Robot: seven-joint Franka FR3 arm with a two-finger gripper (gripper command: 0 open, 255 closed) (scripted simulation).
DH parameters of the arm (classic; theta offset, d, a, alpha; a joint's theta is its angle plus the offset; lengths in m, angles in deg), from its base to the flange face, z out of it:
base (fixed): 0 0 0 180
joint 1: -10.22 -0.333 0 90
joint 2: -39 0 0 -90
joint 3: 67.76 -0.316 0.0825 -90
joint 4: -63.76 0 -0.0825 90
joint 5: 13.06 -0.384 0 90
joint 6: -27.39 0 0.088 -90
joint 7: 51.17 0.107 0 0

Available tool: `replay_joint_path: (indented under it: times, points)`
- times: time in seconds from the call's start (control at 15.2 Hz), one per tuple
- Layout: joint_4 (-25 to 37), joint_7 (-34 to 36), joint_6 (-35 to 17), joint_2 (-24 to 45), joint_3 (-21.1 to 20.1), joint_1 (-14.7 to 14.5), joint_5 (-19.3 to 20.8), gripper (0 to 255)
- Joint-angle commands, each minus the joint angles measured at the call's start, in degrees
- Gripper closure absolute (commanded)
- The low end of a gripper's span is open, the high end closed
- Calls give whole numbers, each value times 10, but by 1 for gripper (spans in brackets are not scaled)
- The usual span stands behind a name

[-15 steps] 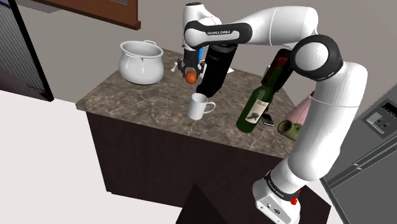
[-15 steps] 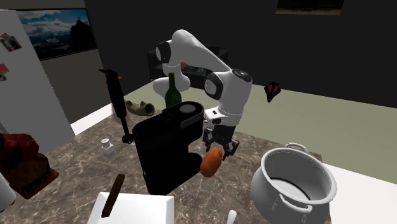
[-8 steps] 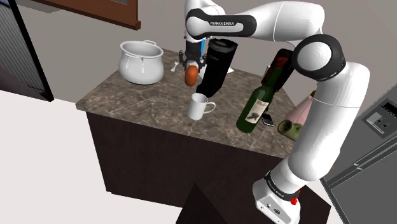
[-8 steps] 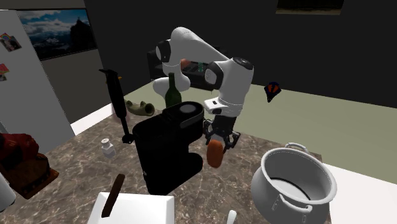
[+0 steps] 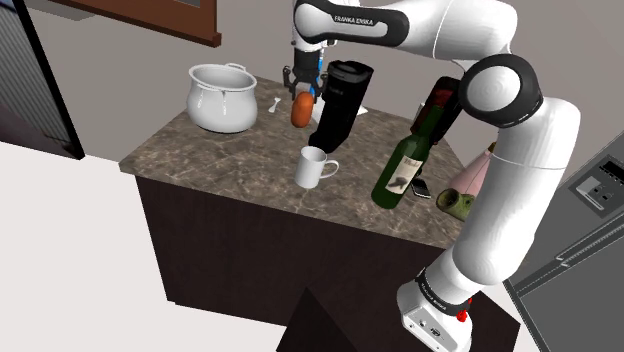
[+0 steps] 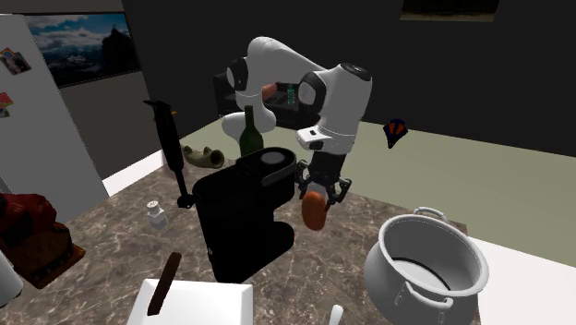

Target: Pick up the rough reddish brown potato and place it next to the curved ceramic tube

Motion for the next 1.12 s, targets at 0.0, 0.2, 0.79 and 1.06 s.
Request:
replay_joint_path:
  times: [0.0,0.2,0.79,1.06]
  points:
    - [18,-5,16,1,0,0,0,255]
    - [47,-9,41,5,0,-3,0,255]
    - [-75,-55,15,-103,12,41,-22,255]
    - [-174,-94,-18,-181,29,69,-37,255]
